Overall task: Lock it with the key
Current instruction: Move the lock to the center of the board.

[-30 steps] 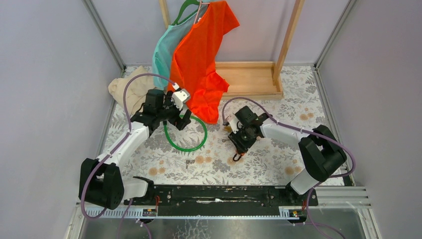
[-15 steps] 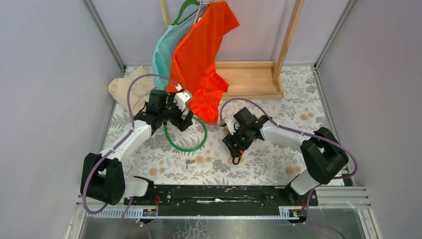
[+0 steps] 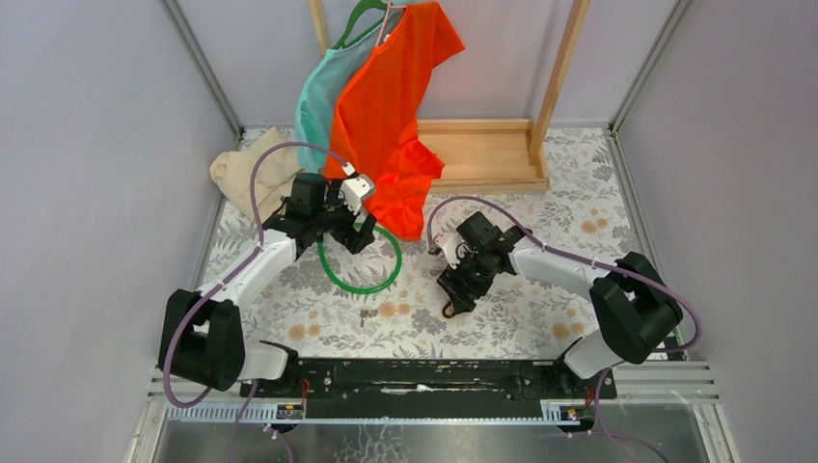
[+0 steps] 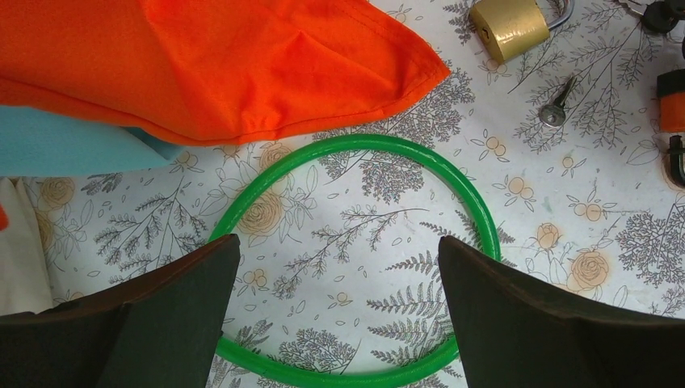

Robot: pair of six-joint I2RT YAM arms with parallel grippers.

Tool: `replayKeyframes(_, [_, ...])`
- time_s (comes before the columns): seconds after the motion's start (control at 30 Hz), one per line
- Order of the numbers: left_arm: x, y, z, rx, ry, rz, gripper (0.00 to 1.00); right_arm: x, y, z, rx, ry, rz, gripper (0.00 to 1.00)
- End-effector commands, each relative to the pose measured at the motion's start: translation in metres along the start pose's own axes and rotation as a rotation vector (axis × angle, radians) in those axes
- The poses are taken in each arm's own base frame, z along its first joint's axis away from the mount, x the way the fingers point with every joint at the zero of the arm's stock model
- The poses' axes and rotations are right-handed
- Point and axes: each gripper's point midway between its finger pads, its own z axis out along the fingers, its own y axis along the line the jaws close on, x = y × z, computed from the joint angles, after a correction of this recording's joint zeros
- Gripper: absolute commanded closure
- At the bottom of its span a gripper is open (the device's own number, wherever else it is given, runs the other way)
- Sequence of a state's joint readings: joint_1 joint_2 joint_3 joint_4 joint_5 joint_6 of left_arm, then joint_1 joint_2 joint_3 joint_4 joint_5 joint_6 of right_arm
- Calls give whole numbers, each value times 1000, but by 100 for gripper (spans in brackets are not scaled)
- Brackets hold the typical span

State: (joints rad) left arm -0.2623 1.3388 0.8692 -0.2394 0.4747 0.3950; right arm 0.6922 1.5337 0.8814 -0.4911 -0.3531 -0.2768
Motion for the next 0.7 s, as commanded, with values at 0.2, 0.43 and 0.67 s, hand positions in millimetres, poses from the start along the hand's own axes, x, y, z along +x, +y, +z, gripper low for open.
replayKeyframes(0.2, [-23, 4, 2, -7, -57, 34, 0, 11, 21, -15, -112, 17, -147, 27])
replayKeyframes(0.43, [-22, 3, 1, -7, -57, 35, 0, 19, 38, -25, -214, 16, -246, 27])
replayKeyframes(0.67, [-23, 2, 1, -6, -59, 38, 0, 9, 30, -30, -159, -26, -326, 25])
